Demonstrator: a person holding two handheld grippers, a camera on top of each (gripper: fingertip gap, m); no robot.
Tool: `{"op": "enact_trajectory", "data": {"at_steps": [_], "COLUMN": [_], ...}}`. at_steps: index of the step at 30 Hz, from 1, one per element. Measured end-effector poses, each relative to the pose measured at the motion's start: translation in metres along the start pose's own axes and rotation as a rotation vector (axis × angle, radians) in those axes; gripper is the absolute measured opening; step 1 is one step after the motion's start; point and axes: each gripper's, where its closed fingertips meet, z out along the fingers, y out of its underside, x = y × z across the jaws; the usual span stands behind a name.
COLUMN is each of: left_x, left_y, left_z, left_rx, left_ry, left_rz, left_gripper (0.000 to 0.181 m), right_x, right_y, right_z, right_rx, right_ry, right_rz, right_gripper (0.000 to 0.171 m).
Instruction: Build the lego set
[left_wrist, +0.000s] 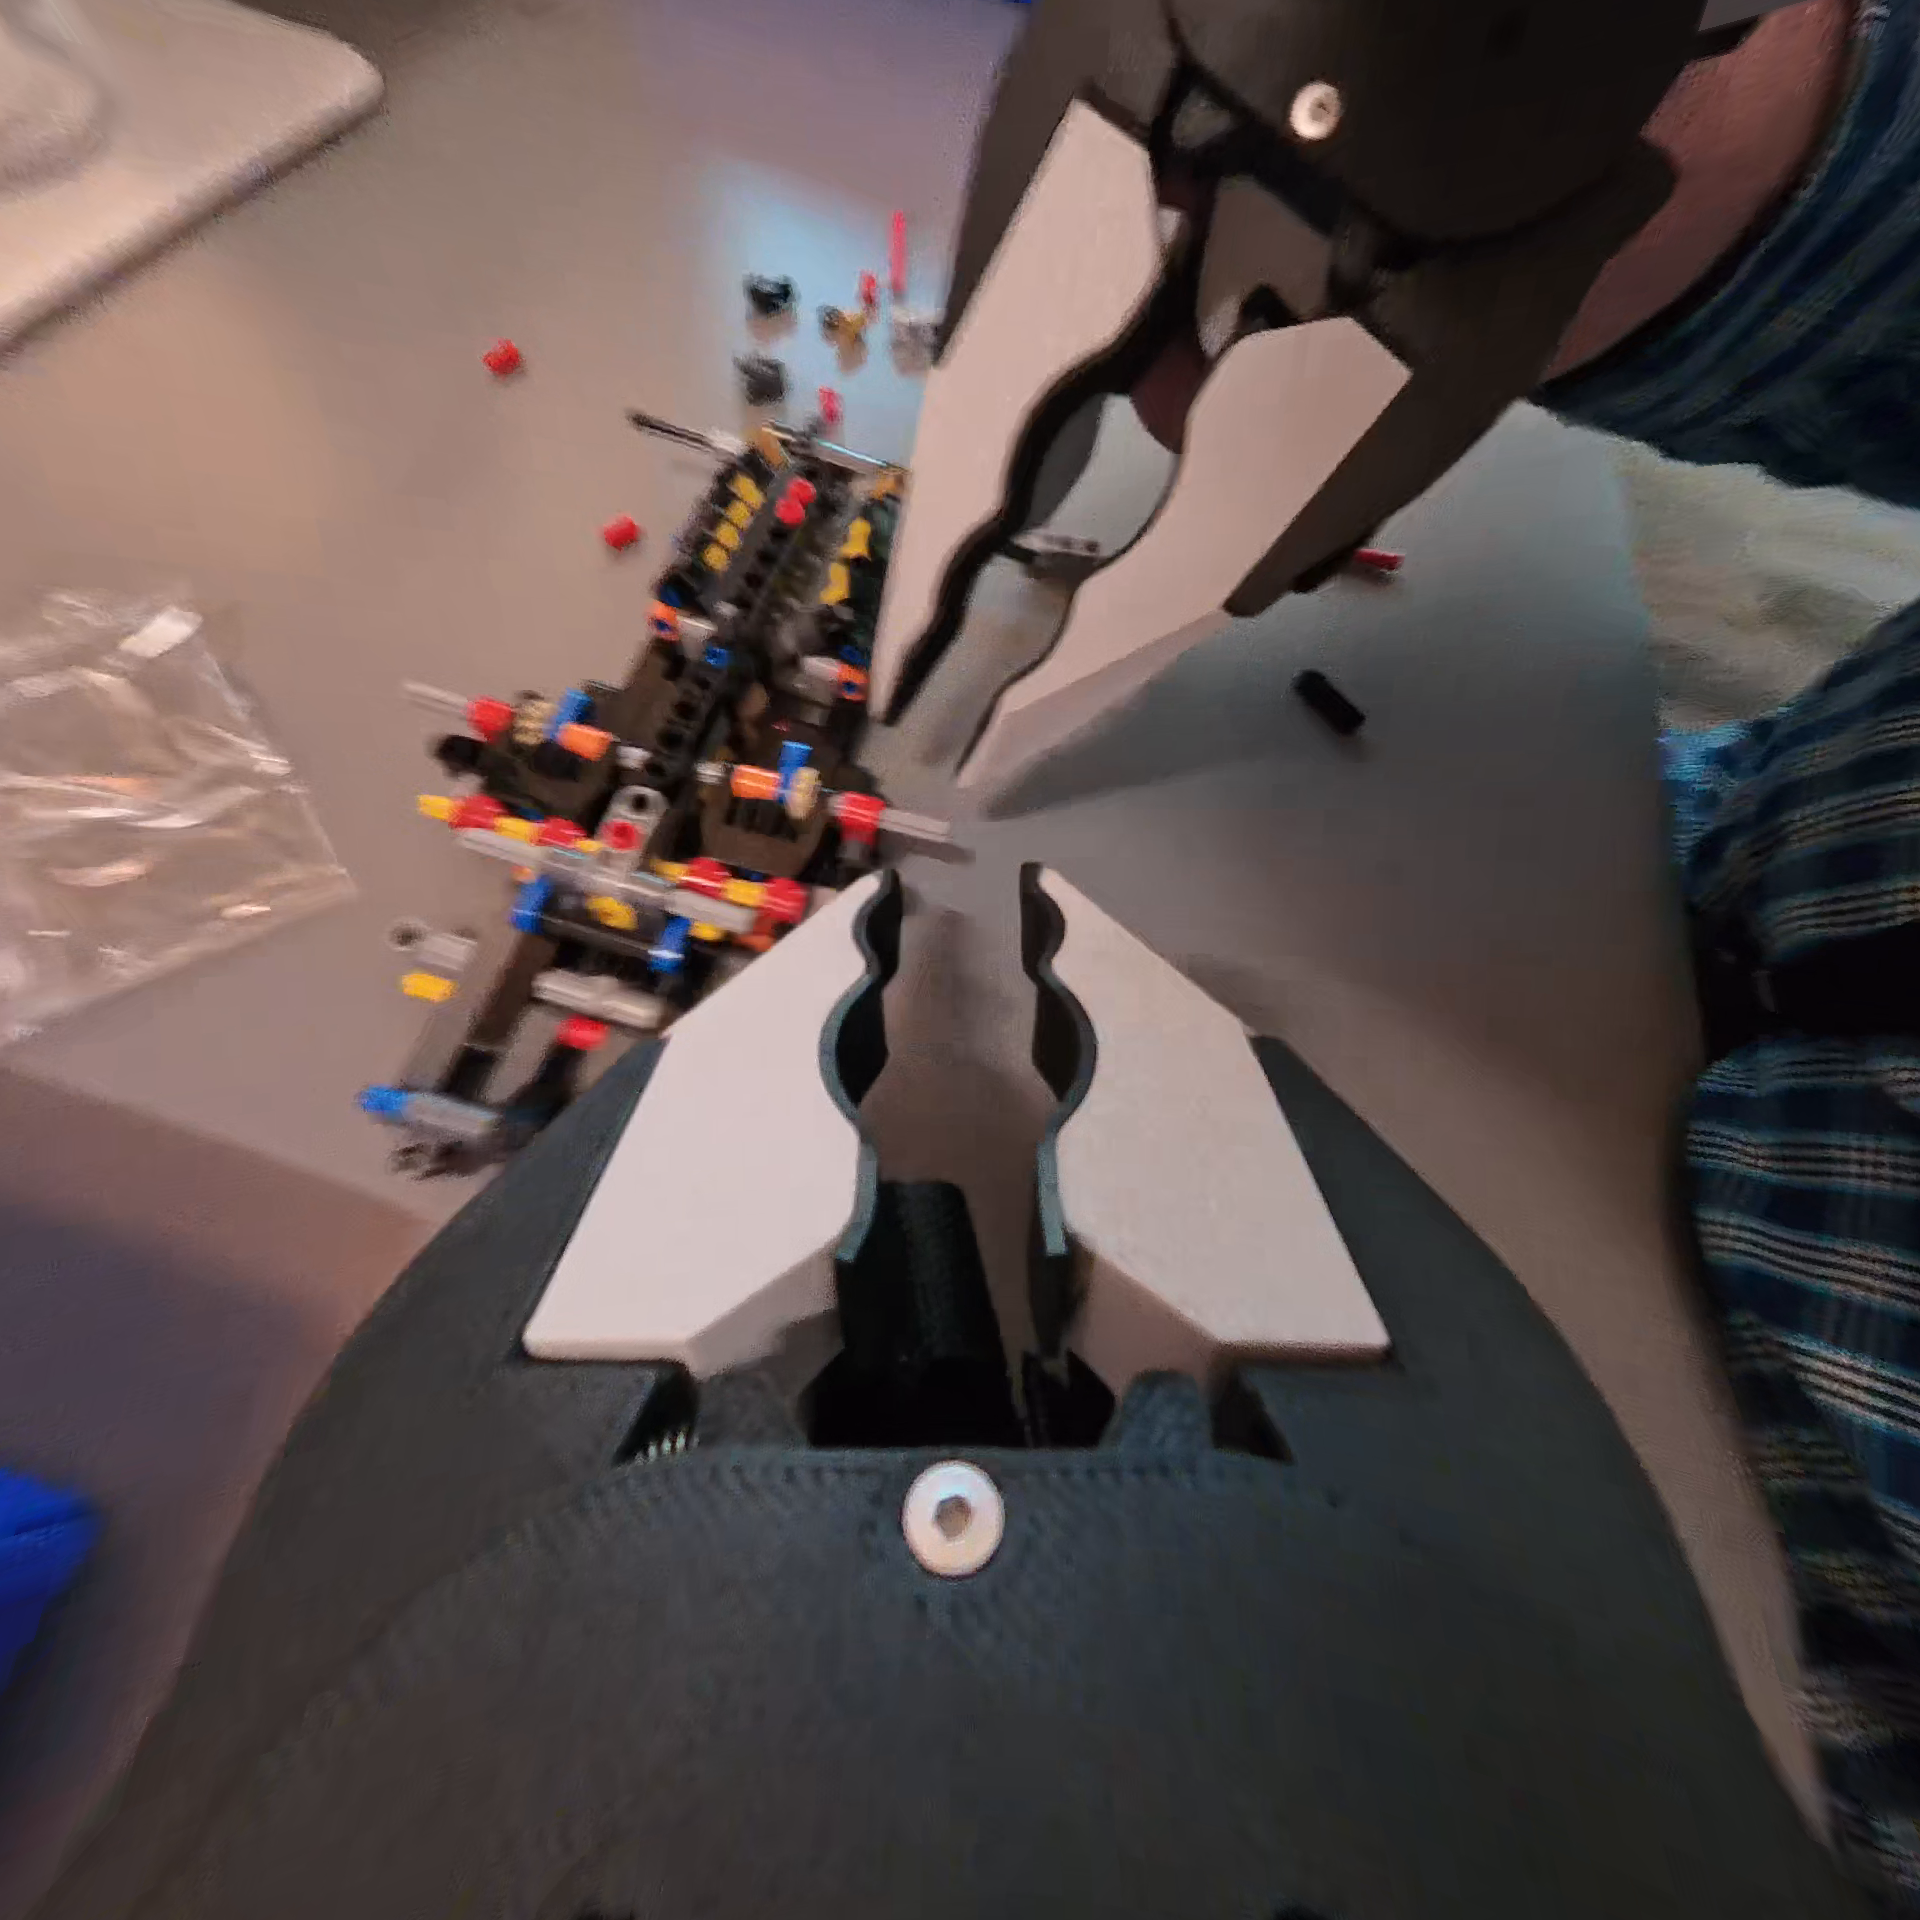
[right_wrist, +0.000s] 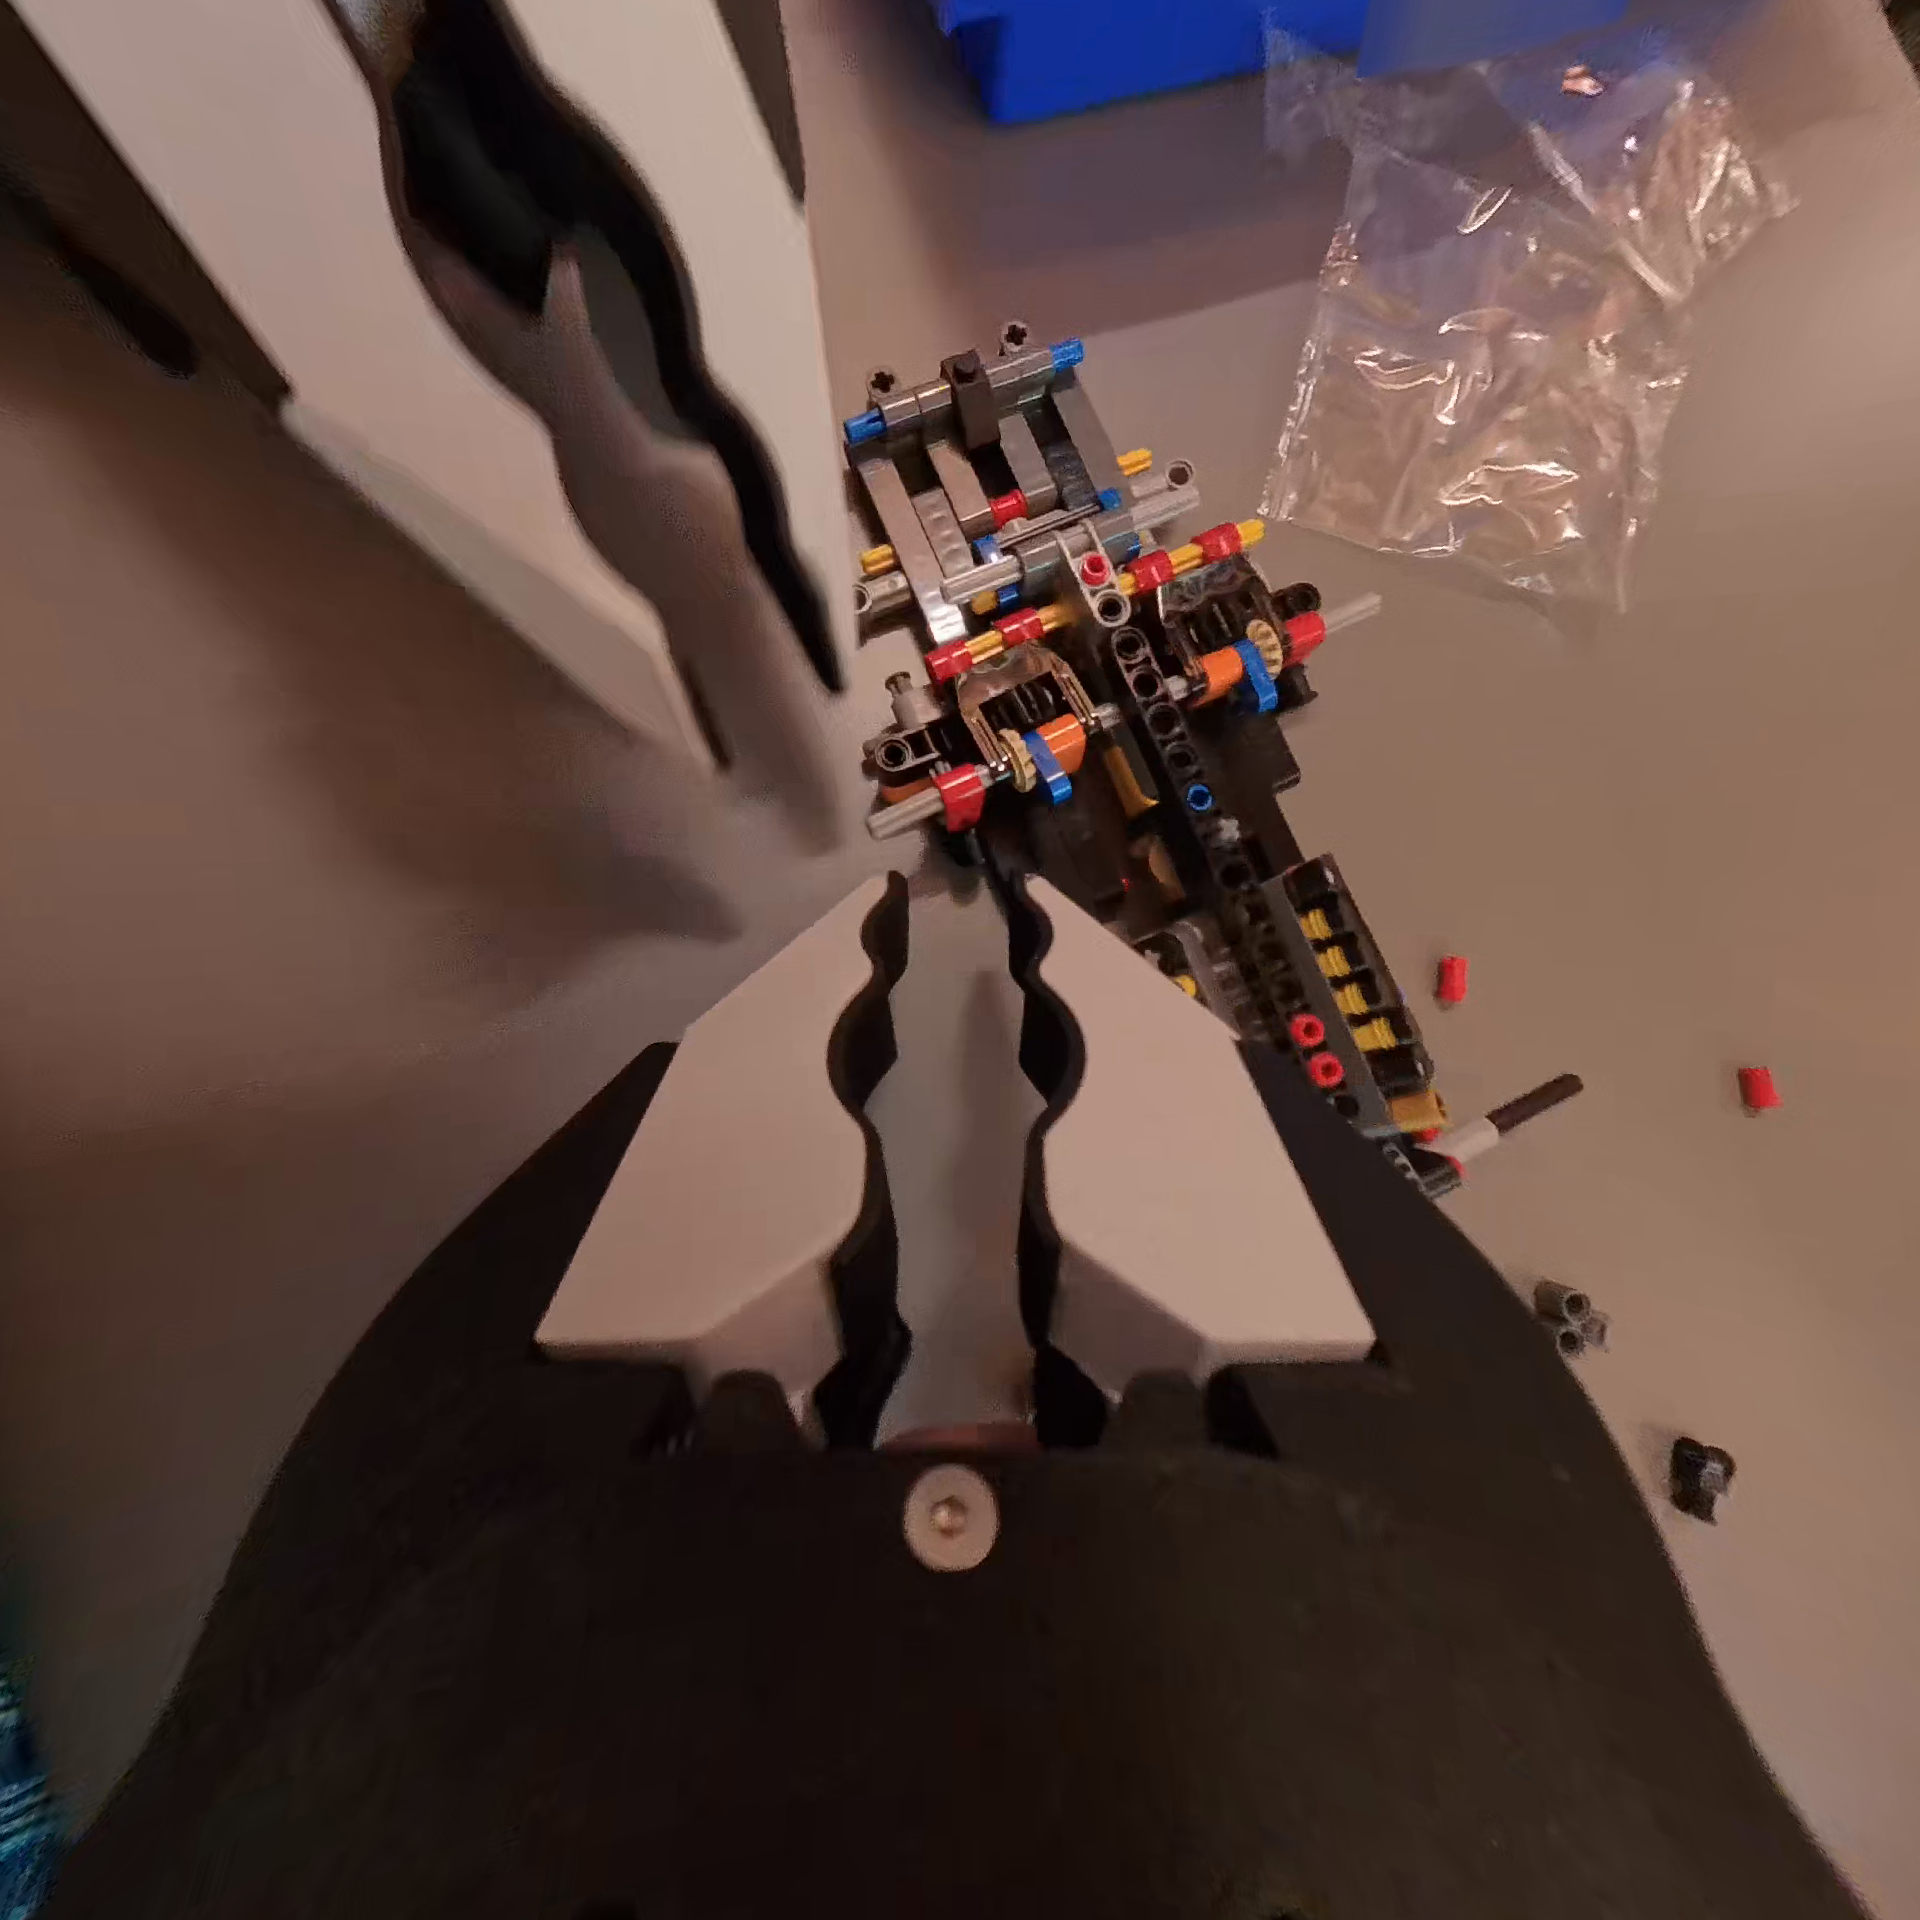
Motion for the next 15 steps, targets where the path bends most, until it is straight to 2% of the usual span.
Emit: {"op": "enact_trajectory", "data": {"at_steps": [3, 6, 15], "left_x": [-0.018, -0.035, -0.042], "left_y": [-0.004, 0.007, 0.030], "left_z": [-0.008, -0.008, 0.006], "left_rx": [-0.014, -0.103, -0.179], "left_ry": [-0.145, -0.253, -0.252], "left_rz": [0.142, 0.267, 0.300], "left_gripper": [0.022, 0.028, 0.030], "right_x": [0.001, 0.002, -0.001], "right_y": [-0.005, -0.009, -0.010], "right_z": [-0.002, 0.005, 0.011], "right_rx": [0.054, 0.057, 0.077], "right_ry": [0.027, 0.035, -0.020], "right_rz": [-0.037, -0.066, -0.024], "right_gripper": [0.008, 0.005, 0.000]}}
